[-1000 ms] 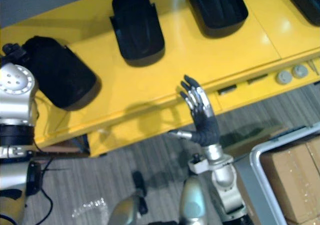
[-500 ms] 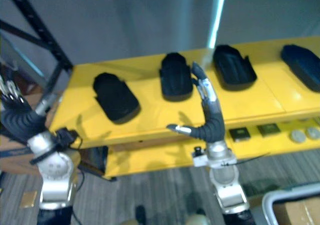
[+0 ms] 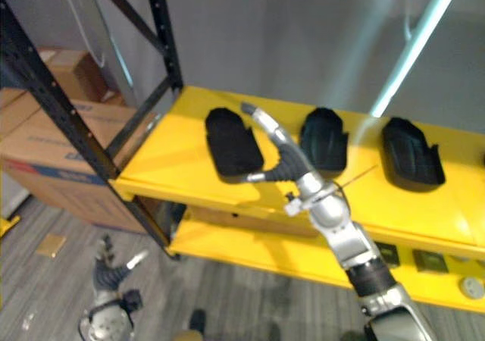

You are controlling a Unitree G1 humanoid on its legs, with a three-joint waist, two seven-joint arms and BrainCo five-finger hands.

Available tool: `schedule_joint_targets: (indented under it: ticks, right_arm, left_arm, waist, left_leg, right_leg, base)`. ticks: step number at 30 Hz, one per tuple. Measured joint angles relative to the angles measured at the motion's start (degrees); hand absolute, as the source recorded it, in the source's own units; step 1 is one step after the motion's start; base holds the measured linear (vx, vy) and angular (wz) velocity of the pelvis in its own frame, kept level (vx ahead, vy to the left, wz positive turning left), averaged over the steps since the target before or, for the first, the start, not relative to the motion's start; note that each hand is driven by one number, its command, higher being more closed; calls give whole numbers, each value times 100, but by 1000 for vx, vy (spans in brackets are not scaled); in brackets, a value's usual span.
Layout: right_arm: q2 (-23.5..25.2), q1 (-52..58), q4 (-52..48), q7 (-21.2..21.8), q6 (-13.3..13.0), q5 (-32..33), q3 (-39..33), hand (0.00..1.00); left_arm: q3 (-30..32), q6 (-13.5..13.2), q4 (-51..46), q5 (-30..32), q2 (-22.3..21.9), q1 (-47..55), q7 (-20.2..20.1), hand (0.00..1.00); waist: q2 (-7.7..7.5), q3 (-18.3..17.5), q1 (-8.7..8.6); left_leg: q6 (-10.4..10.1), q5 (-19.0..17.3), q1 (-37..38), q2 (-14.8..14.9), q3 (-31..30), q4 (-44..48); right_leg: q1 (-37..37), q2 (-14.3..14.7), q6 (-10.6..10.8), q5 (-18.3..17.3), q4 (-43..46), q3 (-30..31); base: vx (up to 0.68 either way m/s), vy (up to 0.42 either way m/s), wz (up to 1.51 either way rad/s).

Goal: Walk over and take plastic housings, then place them on the shelf

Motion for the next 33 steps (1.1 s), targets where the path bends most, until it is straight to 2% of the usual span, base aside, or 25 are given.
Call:
schedule_joint_targets:
  ticks: [3, 5, 7, 12, 16, 19, 24, 28, 33]
  right_arm:
    - [-275, -554, 634, 13, 19, -271, 93, 0]
    - [-486, -979, 831, -36, 9, -502, 216, 0]
    - [-604, -1330, 1074, -168, -4, -911, 393, 0]
    - [-654, -1803, 1380, -411, -3, -1612, 662, 0]
    - [-748, -2101, 1442, -495, -10, -1659, 796, 0]
    - [-749, -2357, 1562, -663, -49, -1708, 914, 0]
    - [-751, -2377, 1578, -892, -55, -1820, 972, 0]
    - [-751, -2416, 1591, -791, -44, -1827, 1019, 0]
    - [-748, -2821, 1770, -99, 221, -1620, 1210, 0]
  left_arm:
    - [-486, 262, 208, 199, 90, -39, -768, 0]
    - [-511, 357, 288, 135, 128, -201, -964, 0]
    - [-516, 363, 472, 77, 214, -422, -944, 0]
    - [-520, 318, 560, -545, 322, -777, -908, 0]
    - [-522, 253, 637, -815, 320, -794, -1096, 0]
    - [-592, 254, 639, -1003, 318, -789, -1239, 0]
    - [-649, 262, 640, -1029, 307, -789, -1248, 0]
    - [-653, 285, 650, -1026, 306, -798, -1255, 0]
    - [-646, 339, 653, -1031, 308, -798, -1253, 0]
  waist:
    - [107, 228, 39]
    - [183, 426, 88]
    - [240, 647, 104]
    - [214, 1087, 192]
    - [204, 1160, 302]
    - [231, 1183, 317]
    - [266, 1203, 328]
    - [263, 1239, 403]
    - [237, 1376, 461]
  left_leg:
    - [-11, 25, -97, 62, 44, -1]
    - [12, 63, -202, 149, 144, -1]
    - [17, 124, -301, 206, 155, -2]
    - [-22, 229, -511, 224, 126, 2]
    - [-30, 238, -604, 215, 97, 9]
    - [-35, 243, -605, 214, 95, 10]
    - [-23, 250, -640, 215, 28, 4]
    - [-15, 269, -694, 214, -36, 4]
    - [-3, 279, -700, 201, -69, 4]
  right_leg:
    - [-163, 32, -78, -47, 115, 71]
    - [-390, 103, -135, 14, 137, 205]
    - [-493, 172, -159, 100, 88, 231]
    - [-672, 198, -139, 222, 68, 215]
    - [-746, 198, -140, 223, 61, 191]
    - [-746, 201, -150, 216, 64, 189]
    - [-749, 206, -161, 201, 75, 133]
    - [-760, 209, -183, 186, 82, 61]
    - [-752, 199, -171, 193, 96, 34]
  base:
    - [-72, -27, -10]
    - [-130, -29, -26]
    - [-83, -27, -15]
    - [-11, -12, 4]
    - [28, -6, 6]
    - [0, 0, 0]
    - [-15, -7, 5]
    - [-14, -10, 8]
    - [-8, -9, 2]
